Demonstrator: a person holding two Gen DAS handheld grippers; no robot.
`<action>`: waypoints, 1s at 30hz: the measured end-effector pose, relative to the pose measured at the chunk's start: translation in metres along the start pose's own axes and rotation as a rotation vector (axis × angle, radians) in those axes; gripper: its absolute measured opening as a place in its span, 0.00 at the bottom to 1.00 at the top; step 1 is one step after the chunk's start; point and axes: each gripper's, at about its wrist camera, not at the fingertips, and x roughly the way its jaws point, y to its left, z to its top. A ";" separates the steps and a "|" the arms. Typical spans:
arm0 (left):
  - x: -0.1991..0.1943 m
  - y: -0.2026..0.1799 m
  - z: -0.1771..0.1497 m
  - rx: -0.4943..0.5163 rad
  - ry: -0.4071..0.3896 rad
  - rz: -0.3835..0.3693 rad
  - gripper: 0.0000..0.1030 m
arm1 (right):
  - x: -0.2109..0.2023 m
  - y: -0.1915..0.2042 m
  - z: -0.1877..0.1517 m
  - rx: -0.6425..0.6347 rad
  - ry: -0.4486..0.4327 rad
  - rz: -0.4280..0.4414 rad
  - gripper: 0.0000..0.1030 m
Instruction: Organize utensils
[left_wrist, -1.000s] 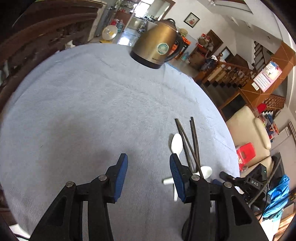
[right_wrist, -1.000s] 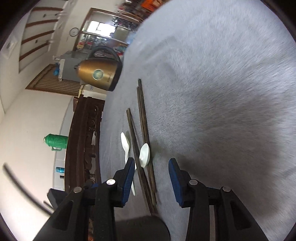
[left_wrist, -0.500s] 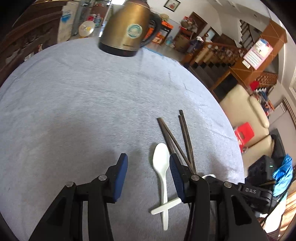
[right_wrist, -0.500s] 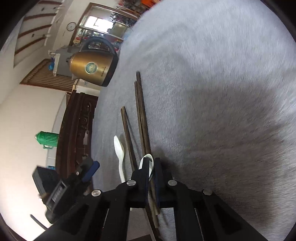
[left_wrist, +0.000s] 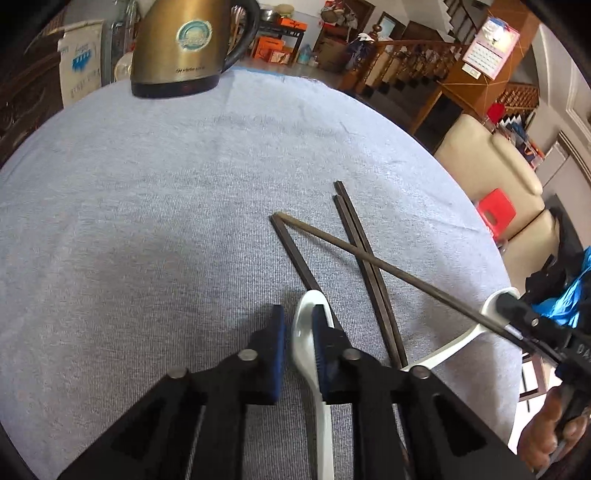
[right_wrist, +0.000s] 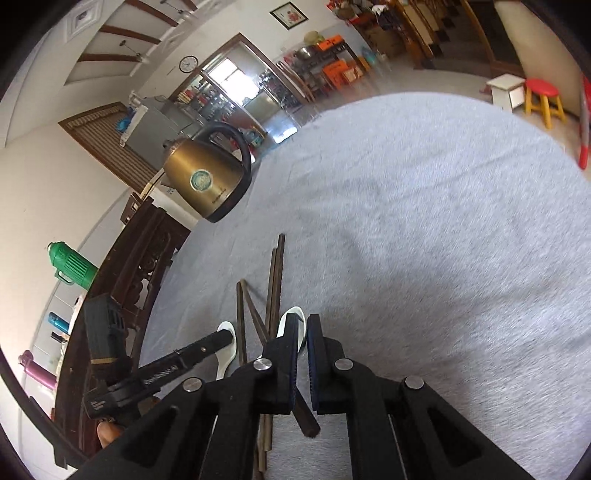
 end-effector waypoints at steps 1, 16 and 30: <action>-0.001 0.000 0.001 0.000 0.000 0.003 0.08 | -0.004 0.001 0.000 -0.023 -0.011 -0.008 0.05; -0.023 0.002 0.002 -0.012 -0.020 0.022 0.07 | -0.055 0.020 0.007 -0.185 -0.170 -0.081 0.05; 0.001 -0.008 0.002 0.078 -0.011 0.037 0.03 | -0.046 0.010 0.009 -0.151 -0.133 -0.070 0.05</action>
